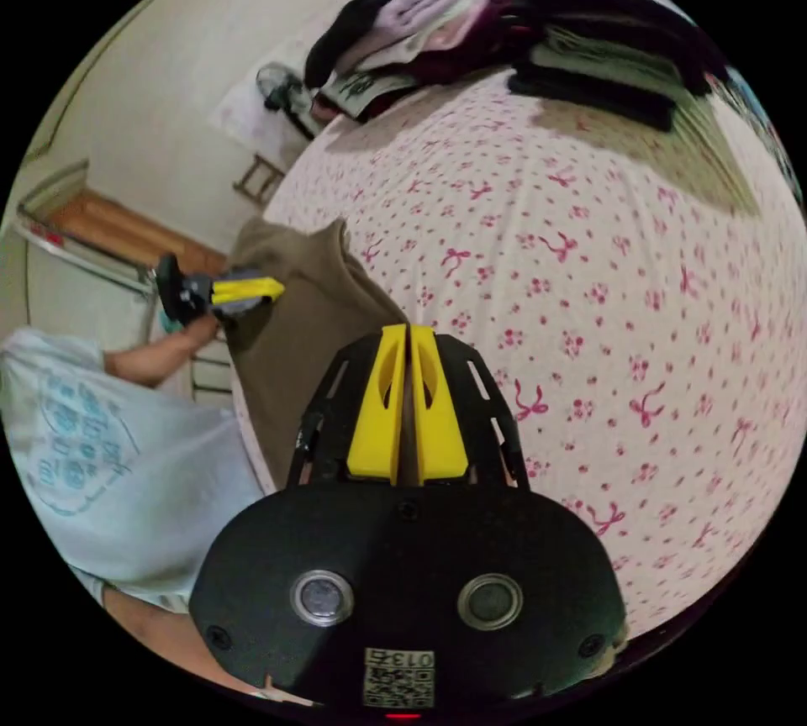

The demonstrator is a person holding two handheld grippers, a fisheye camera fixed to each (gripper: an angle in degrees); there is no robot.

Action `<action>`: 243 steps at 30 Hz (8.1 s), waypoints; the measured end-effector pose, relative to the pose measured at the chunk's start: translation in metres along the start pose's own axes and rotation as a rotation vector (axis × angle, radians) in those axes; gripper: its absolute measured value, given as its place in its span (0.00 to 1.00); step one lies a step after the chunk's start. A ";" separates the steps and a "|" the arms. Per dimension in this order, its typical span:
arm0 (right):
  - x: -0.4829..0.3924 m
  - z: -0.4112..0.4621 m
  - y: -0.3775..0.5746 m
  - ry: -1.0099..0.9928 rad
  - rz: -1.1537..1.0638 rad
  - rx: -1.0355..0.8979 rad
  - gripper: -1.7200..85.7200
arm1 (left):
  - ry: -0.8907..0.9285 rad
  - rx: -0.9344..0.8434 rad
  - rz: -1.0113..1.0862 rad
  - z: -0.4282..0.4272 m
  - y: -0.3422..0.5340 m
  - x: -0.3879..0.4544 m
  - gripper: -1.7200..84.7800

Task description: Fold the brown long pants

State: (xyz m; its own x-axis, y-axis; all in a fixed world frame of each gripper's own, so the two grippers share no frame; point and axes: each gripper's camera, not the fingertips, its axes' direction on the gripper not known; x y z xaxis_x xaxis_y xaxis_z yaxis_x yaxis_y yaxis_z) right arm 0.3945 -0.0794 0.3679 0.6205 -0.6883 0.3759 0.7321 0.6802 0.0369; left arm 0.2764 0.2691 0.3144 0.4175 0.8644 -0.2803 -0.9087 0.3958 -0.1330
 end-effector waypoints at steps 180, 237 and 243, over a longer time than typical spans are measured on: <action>-0.248 0.212 0.018 0.432 -0.269 -0.122 0.02 | 0.105 -0.098 -0.343 0.004 0.073 -0.212 0.02; 0.147 -0.043 0.557 0.612 0.546 0.158 0.13 | 0.171 0.004 -0.035 0.041 -0.282 0.092 0.02; 0.099 -0.037 0.641 0.494 0.598 0.548 0.14 | 0.350 0.107 0.275 0.032 -0.343 0.159 0.05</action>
State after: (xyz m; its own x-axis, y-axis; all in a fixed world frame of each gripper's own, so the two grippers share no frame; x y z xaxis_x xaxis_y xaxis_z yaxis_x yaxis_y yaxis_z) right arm 0.9356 0.2785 0.3944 0.9904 -0.1311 0.0437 0.0986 0.8920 0.4412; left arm 0.6539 0.2809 0.3458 0.1197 0.7922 -0.5985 -0.9736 0.2118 0.0856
